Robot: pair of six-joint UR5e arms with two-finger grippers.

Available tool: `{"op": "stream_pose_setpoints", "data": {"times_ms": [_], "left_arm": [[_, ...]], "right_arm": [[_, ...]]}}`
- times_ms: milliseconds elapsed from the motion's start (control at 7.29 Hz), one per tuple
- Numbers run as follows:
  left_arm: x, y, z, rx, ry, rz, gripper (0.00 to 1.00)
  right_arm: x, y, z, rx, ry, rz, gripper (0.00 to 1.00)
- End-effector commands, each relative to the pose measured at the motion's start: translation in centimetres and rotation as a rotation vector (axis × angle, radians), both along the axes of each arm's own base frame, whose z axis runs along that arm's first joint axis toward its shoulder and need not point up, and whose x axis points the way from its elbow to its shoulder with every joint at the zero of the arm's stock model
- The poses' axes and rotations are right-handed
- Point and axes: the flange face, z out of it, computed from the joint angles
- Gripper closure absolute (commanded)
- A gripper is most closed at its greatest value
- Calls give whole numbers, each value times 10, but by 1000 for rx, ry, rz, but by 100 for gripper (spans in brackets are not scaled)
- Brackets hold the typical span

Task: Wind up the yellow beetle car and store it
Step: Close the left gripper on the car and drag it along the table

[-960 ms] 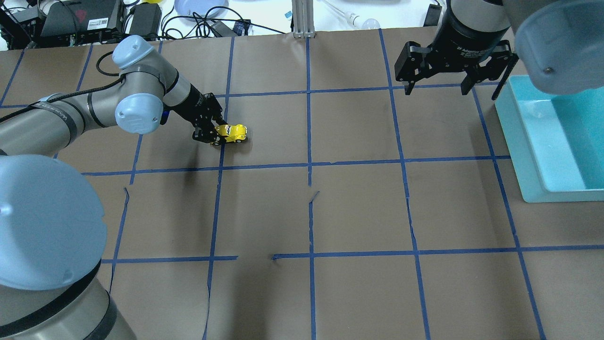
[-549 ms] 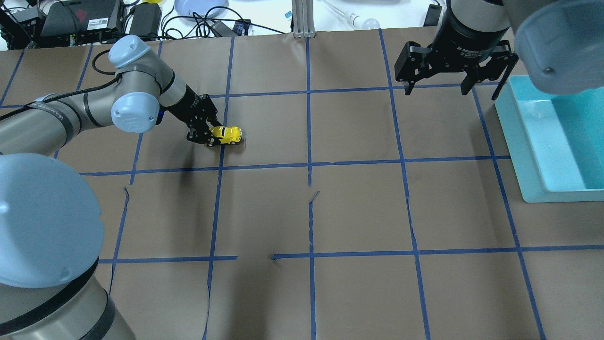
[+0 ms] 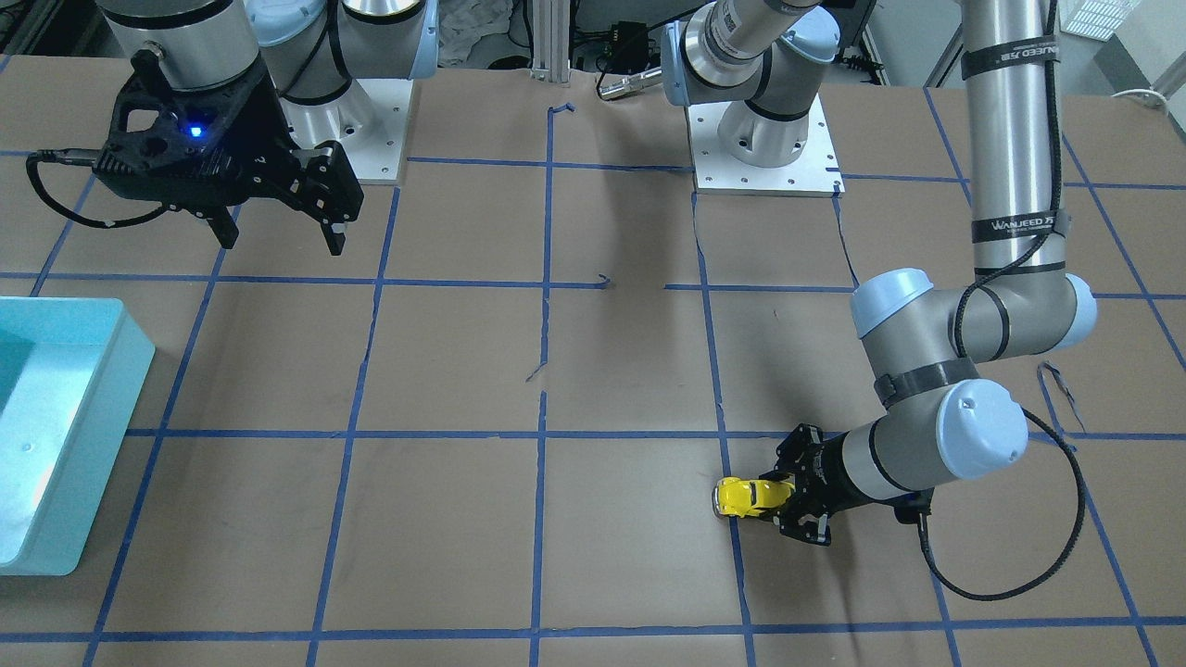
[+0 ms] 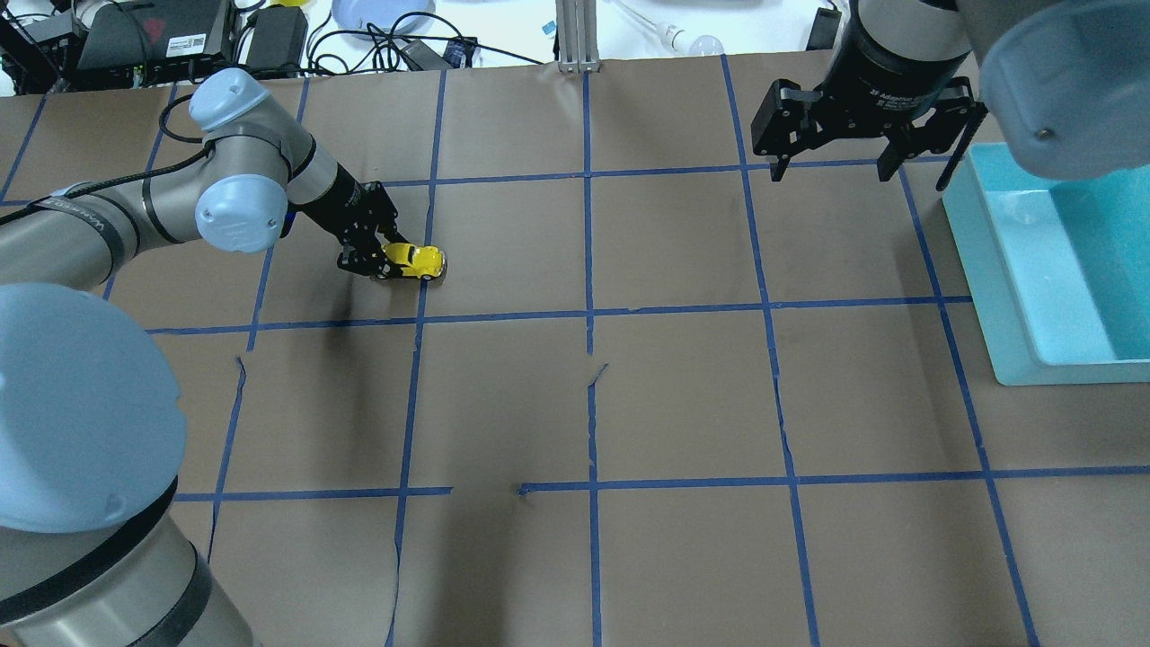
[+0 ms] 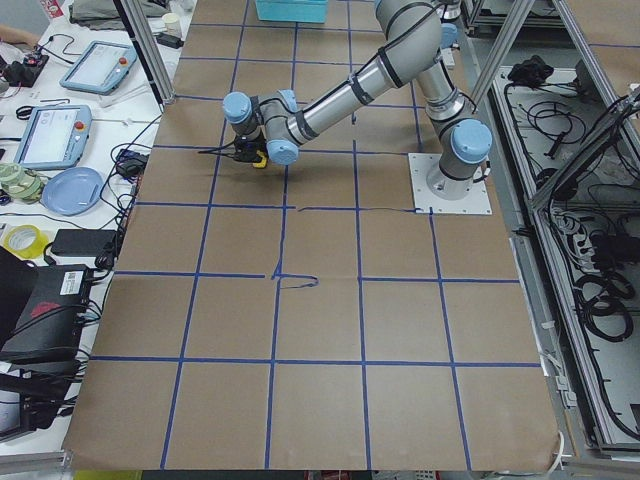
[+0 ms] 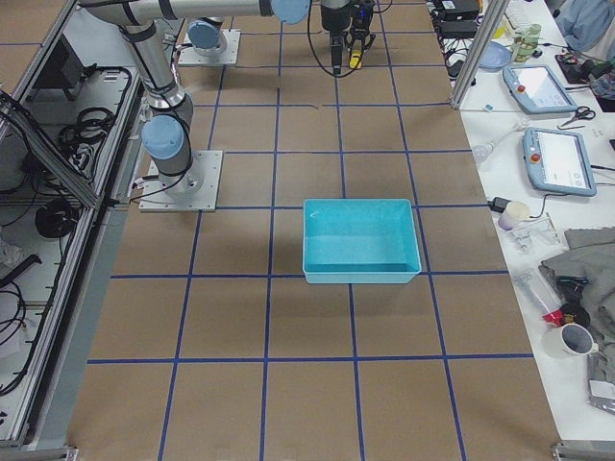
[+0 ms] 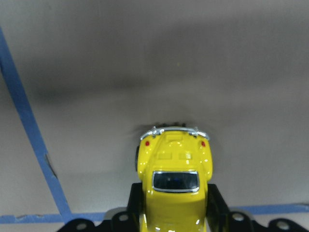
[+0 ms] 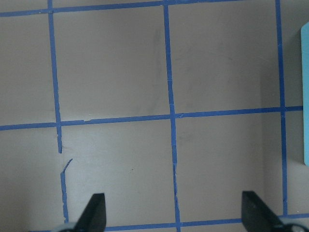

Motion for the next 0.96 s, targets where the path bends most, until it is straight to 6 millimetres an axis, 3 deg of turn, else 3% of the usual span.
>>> {"op": "stream_pose_setpoints", "data": {"times_ms": [0,274,549,823], "left_arm": [[20,2,-2,8,-29,-21,100],[26,3,-4,7,-27,-37,100],[49,4,-5,22,-84,-22,100],[50,4,-5,23,-82,-14,100]], "right_arm": [[0,0,0,0,0,-1,0],[0,0,0,0,0,0,0],[0,0,0,0,0,-1,0],[0,0,0,0,0,-1,0]]}}
